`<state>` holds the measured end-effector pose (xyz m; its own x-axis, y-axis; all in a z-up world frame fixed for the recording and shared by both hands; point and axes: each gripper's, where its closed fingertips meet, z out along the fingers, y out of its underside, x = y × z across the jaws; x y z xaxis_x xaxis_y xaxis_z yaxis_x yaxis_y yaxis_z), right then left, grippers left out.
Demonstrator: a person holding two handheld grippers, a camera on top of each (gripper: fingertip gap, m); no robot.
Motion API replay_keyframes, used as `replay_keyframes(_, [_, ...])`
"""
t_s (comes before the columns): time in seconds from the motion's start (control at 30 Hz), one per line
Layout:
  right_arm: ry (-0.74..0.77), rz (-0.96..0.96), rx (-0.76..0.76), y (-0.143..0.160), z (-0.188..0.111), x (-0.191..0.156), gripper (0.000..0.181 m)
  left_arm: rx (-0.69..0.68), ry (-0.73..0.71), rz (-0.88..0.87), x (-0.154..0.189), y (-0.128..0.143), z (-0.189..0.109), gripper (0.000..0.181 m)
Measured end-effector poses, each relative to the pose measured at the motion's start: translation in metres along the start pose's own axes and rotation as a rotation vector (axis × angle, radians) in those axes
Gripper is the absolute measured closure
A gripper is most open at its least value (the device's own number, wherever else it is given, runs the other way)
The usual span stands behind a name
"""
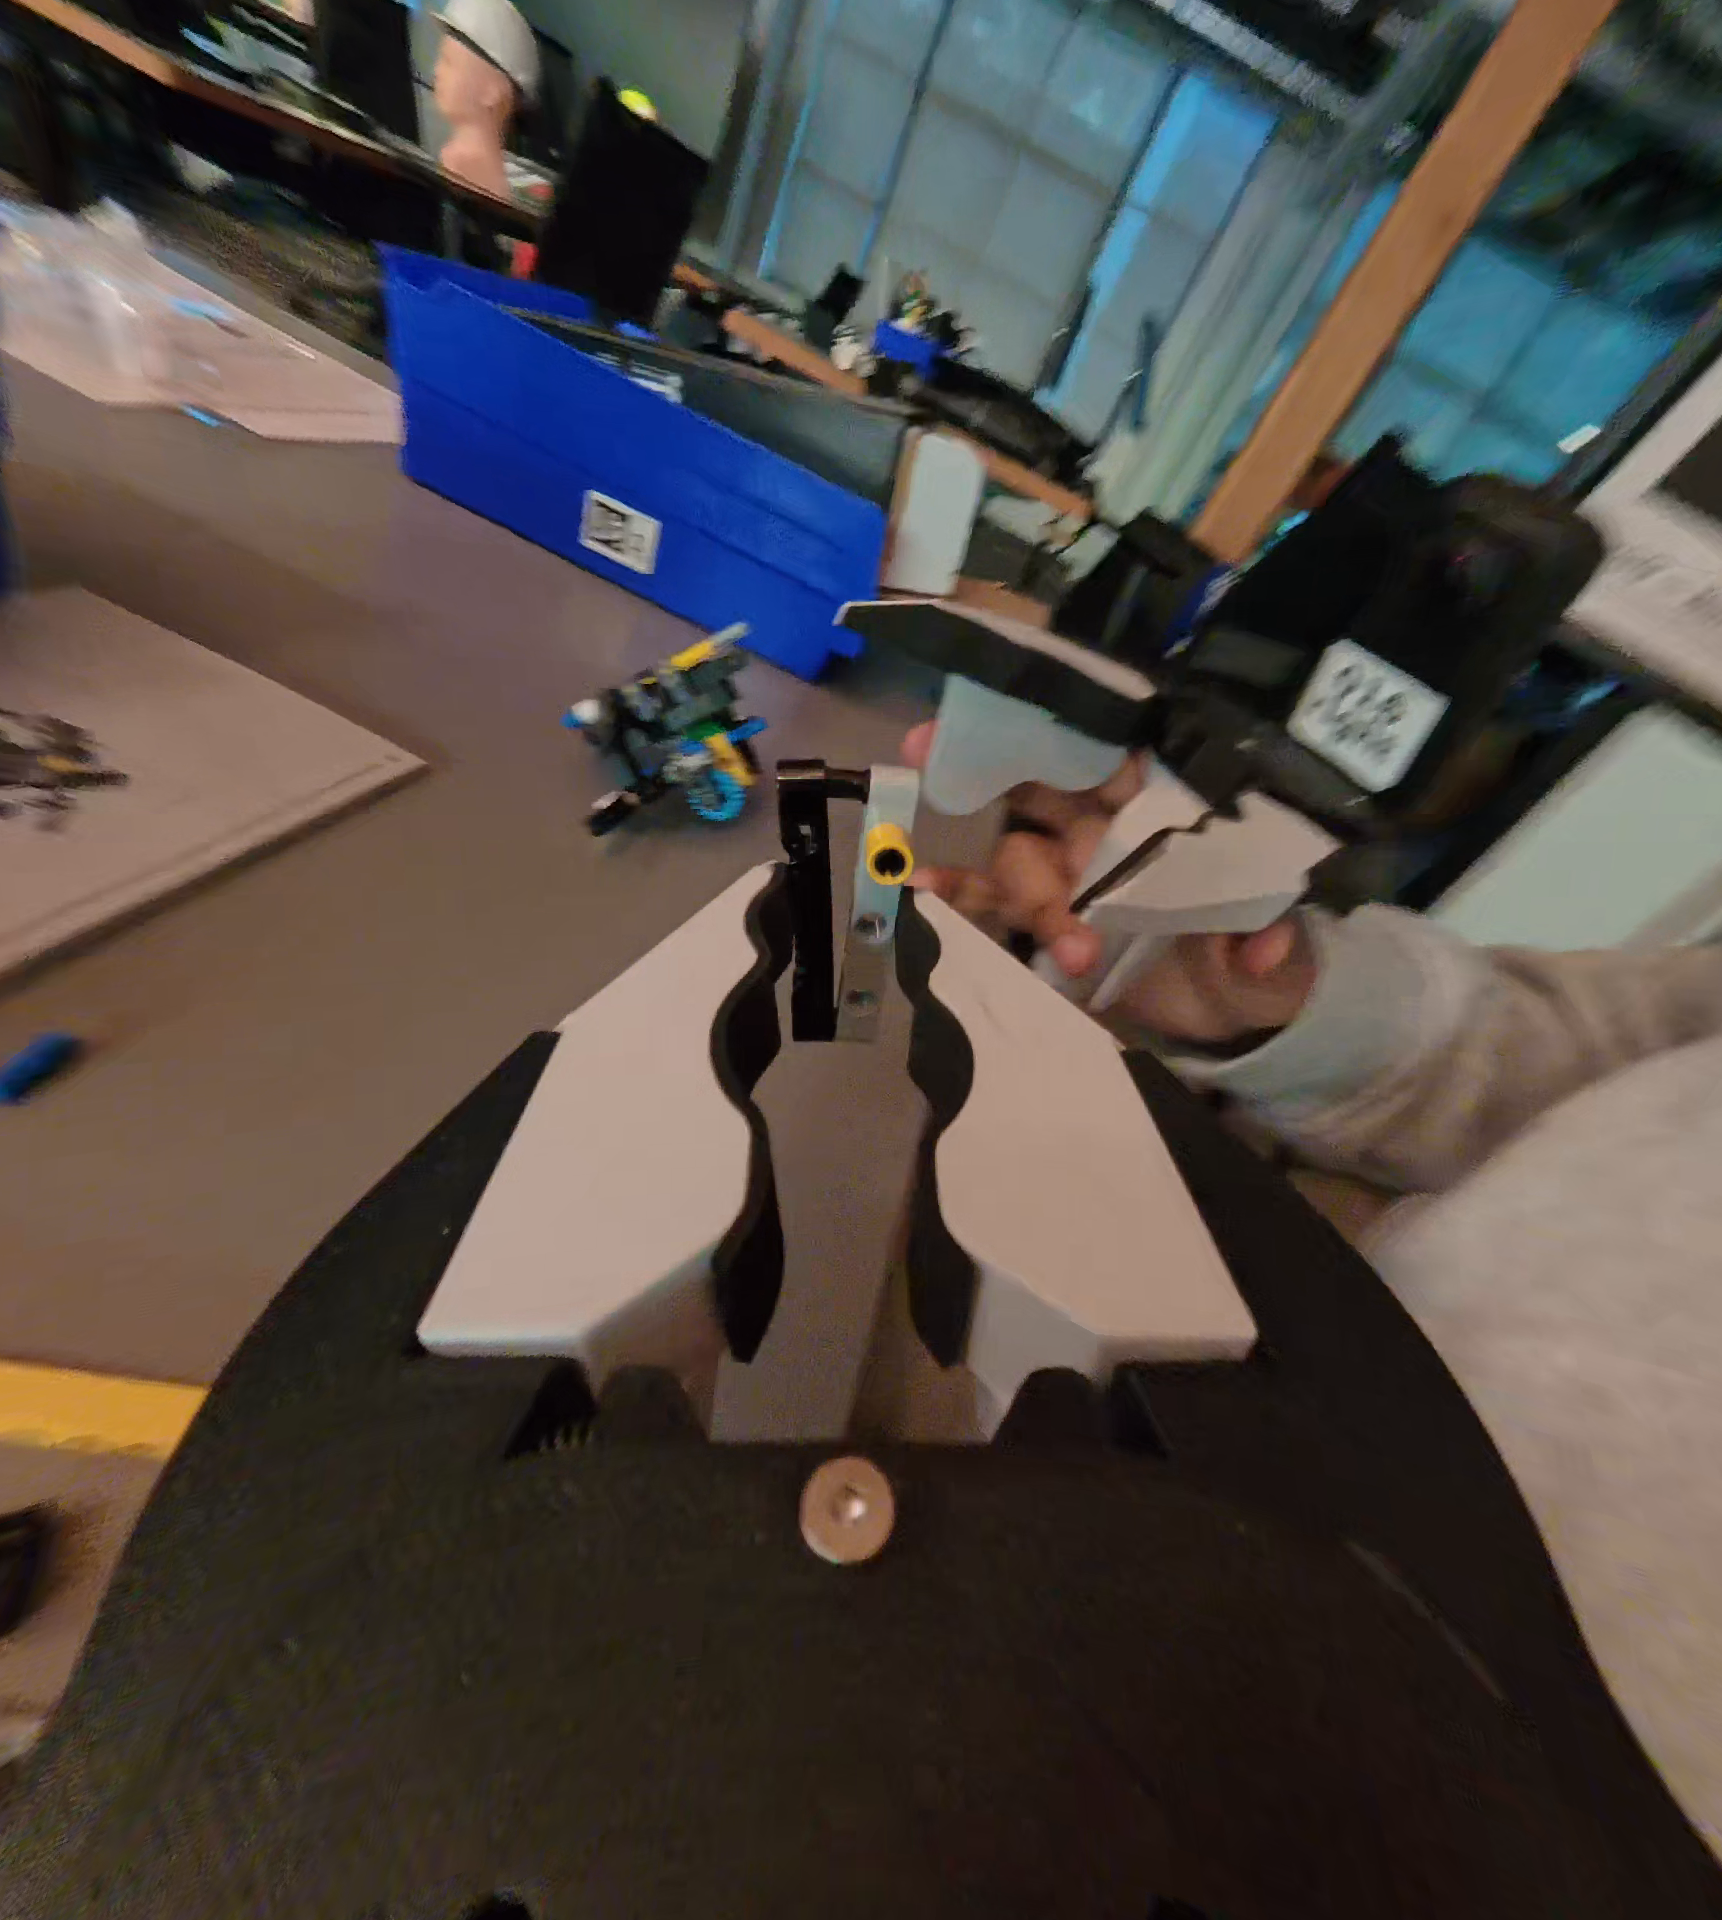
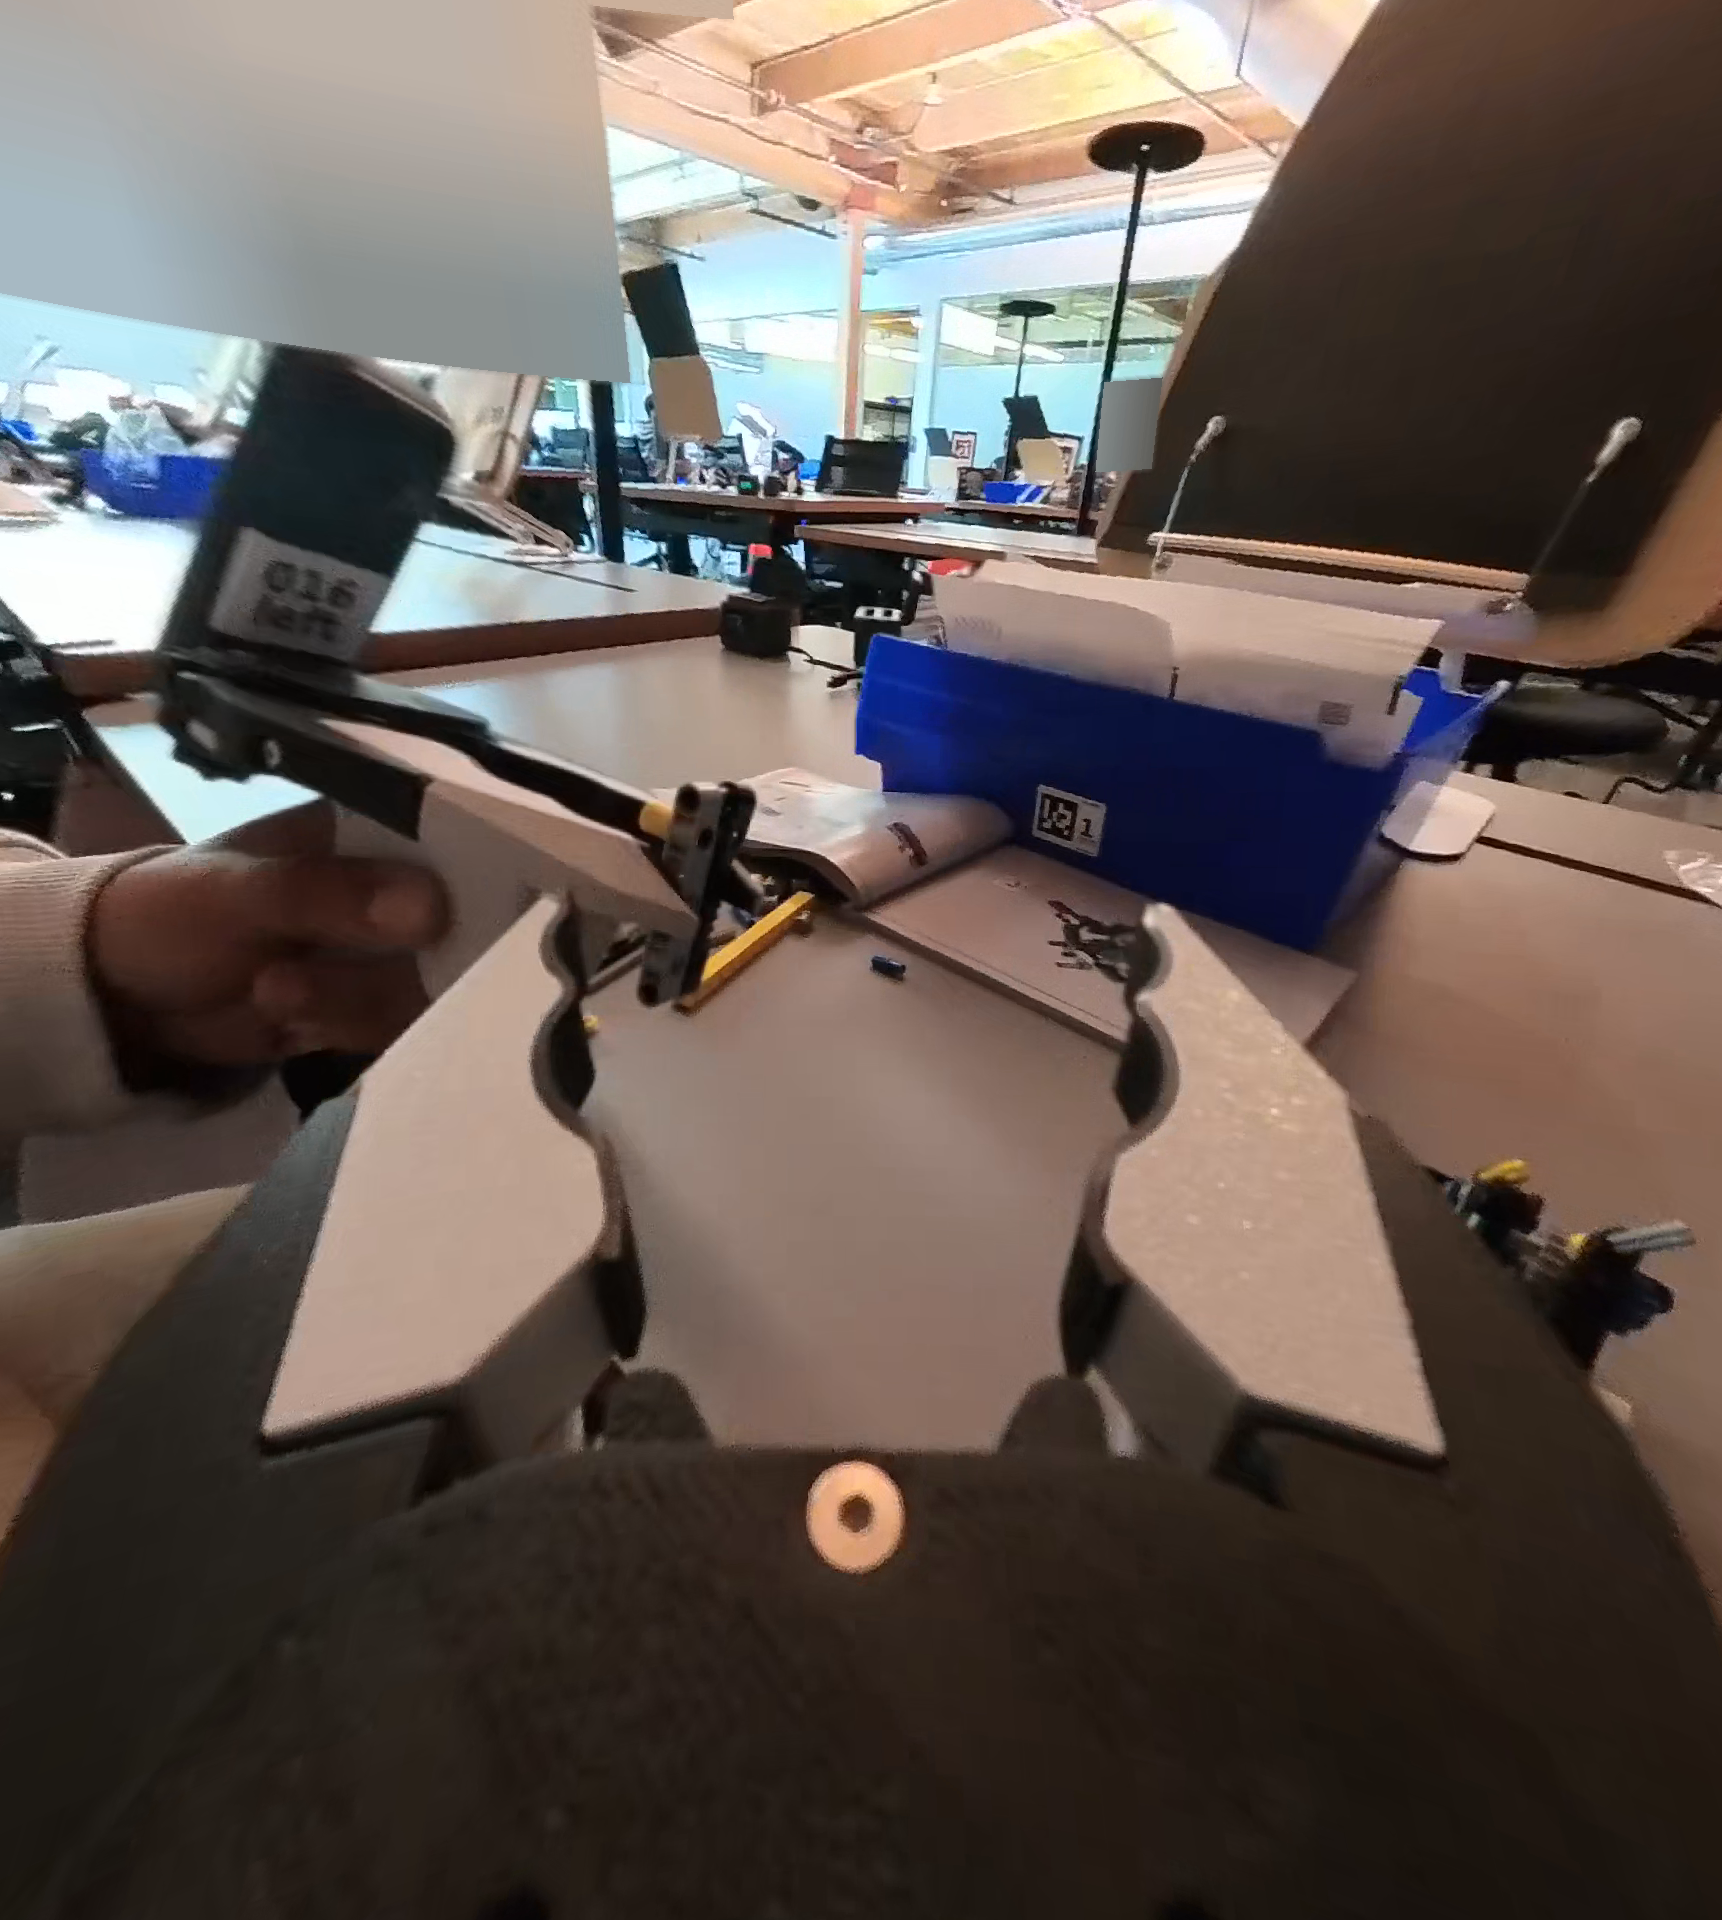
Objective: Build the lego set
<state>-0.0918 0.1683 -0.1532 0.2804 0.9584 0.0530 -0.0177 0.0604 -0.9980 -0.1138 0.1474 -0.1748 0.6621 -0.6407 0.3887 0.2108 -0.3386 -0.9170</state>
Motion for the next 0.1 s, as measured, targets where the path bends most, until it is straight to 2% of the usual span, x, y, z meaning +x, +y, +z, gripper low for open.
replay_keyframes(0.07, [-0.009, 0.024, 0.004, 0.001, -0.002, -0.002, 0.075, -0.027, -0.141, 0.179, -0.012, 0.001, -0.004, 0.164])
replay_keyframes(0.1, [-0.002, 0.065, 0.014, 0.001, -0.002, 0.001, 0.082, -0.037, -0.216, 0.277, -0.018, 0.000, -0.006, 0.164])
